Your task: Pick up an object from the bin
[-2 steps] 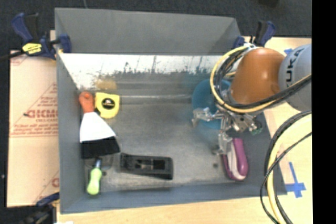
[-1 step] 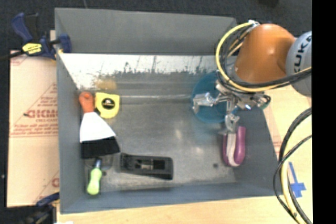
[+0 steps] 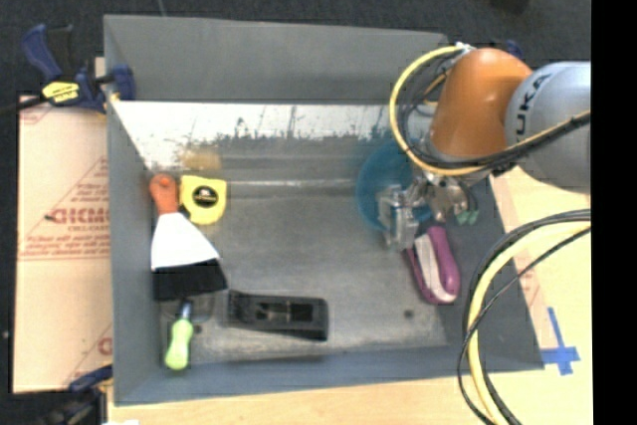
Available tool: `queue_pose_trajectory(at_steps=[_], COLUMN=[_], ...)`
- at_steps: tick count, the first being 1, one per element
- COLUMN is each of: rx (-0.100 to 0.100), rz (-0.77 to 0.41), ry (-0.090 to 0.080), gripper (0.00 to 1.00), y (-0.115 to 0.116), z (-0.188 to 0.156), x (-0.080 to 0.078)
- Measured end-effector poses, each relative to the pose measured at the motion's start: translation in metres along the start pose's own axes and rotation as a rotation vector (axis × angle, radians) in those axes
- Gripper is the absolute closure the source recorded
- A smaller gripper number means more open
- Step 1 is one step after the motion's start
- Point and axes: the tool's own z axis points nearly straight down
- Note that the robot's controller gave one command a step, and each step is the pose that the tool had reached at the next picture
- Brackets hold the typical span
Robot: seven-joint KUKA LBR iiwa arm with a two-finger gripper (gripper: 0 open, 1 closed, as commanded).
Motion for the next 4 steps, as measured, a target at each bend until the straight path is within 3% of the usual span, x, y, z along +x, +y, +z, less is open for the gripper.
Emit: queue_pose_trajectory(at_steps=[2,3,4], rx=[-0.004,-0.001,0.000], rz=[0.001,0.002,0.003], ry=[0.006,-0.001,0.002], gripper=[1.00,1.00,1.00], y=[0.001,0.001,0.001], z=[-0.011,-0.042,-0.066], x=[0.003,0.002,0.004])
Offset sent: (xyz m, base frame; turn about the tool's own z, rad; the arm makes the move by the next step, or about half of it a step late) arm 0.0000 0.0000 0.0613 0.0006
